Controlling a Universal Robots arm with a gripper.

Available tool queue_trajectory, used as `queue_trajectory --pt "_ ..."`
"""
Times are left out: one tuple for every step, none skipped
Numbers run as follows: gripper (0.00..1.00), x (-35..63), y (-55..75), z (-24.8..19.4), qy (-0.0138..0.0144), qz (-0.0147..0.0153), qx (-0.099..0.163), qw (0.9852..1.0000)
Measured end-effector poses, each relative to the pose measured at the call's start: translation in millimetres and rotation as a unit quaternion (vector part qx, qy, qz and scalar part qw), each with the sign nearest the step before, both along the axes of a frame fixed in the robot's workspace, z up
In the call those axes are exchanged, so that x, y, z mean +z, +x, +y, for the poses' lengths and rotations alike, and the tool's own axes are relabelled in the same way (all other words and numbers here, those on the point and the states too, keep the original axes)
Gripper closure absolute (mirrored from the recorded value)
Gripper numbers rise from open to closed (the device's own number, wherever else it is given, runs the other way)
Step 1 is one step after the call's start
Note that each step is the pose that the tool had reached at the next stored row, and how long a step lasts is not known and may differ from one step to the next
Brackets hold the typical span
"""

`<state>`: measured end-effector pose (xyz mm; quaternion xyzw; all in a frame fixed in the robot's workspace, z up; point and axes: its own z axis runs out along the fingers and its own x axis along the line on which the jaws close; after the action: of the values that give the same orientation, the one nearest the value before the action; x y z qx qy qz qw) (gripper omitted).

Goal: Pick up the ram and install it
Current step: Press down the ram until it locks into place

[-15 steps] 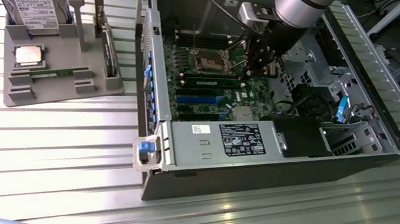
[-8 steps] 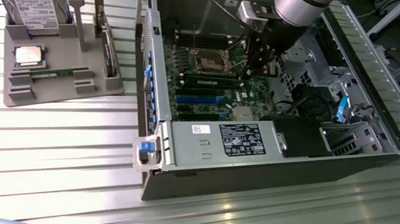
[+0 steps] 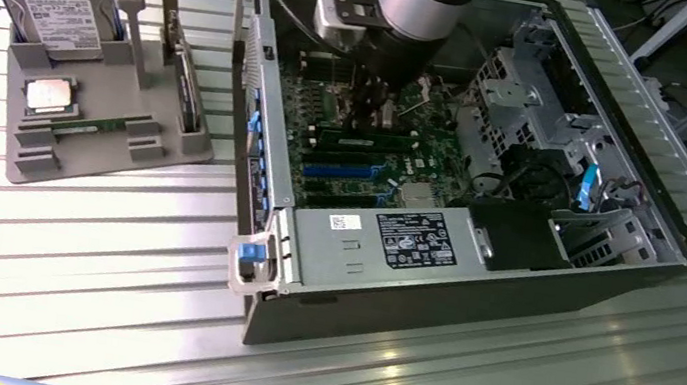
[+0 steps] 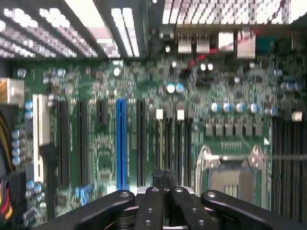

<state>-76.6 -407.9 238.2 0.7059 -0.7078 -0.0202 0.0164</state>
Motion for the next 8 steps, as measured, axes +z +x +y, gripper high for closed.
queue_trajectory --pt "0.89 -1.4 -8.2 0.0 -0.0001 0.0001 0.000 1.0000" --pt "0.89 -3.7 -16.3 0.0 0.0000 0.0000 0.000 1.0000" --pt "0.89 -6.1 -16.4 -0.1 -0.0003 0.0002 0.000 1.0000" --pt "0.89 -9.5 -16.5 -0.2 -0.0006 0.0003 0.000 1.0000" --pt "0.89 -11.8 -16.4 -0.1 -0.0006 0.0003 0.000 1.0000" --pt "0.89 -11.9 -16.3 0.0 -0.0004 0.0003 0.000 1.0000" --pt "0.89 -11.6 -16.3 0.0 -0.0003 0.0001 0.000 1.0000" --pt "0.89 -10.1 -16.1 0.1 0.0001 -0.0001 0.000 1.0000"
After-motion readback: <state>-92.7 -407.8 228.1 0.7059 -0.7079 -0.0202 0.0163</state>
